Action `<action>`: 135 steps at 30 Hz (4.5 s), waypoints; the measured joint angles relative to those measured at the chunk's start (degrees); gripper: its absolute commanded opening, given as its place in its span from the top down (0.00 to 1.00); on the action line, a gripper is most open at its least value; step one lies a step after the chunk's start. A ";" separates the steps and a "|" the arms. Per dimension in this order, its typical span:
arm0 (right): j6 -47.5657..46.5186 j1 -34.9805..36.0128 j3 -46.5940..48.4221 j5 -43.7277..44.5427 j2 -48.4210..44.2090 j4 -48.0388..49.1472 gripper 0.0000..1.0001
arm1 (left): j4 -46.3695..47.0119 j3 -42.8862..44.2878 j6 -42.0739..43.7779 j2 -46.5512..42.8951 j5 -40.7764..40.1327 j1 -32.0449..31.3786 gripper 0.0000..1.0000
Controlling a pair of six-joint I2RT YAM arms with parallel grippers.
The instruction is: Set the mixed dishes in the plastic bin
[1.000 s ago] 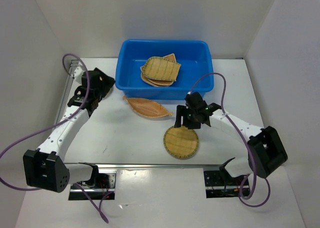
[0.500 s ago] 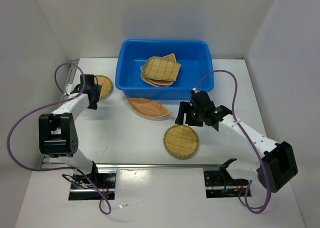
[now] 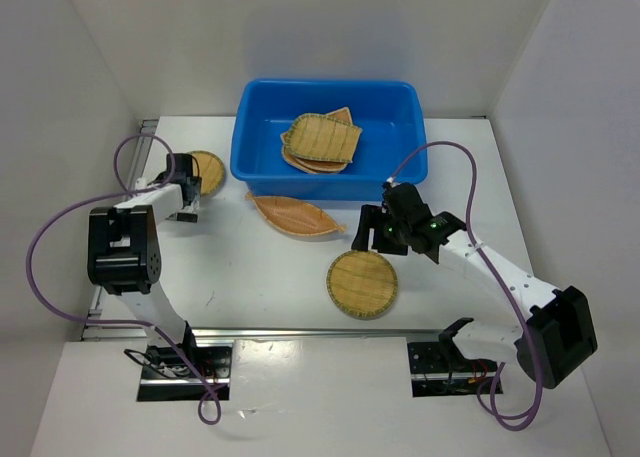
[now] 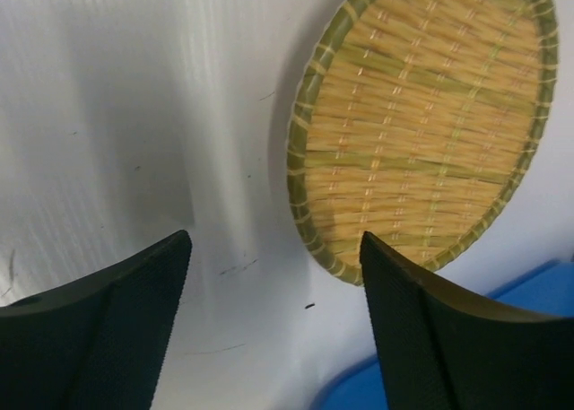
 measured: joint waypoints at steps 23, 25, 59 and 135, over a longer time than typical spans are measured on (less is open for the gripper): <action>0.02 0.00 0.02 0.44 0.33 -2.27 0.21 | 21.27 -3.52 -7.26 6.08 -3.45 0.00 0.46; 0.09 0.00 0.02 0.70 0.33 -2.38 0.21 | 22.60 -3.08 -7.65 7.21 -3.43 0.00 0.63; -0.07 0.00 0.02 -0.55 0.81 -2.47 0.21 | 24.63 30.80 17.09 -0.94 20.41 -10.32 1.00; 1.33 -2.67 10.16 0.09 0.68 -4.50 0.17 | -6.73 -24.57 28.65 -44.94 39.15 -38.73 0.05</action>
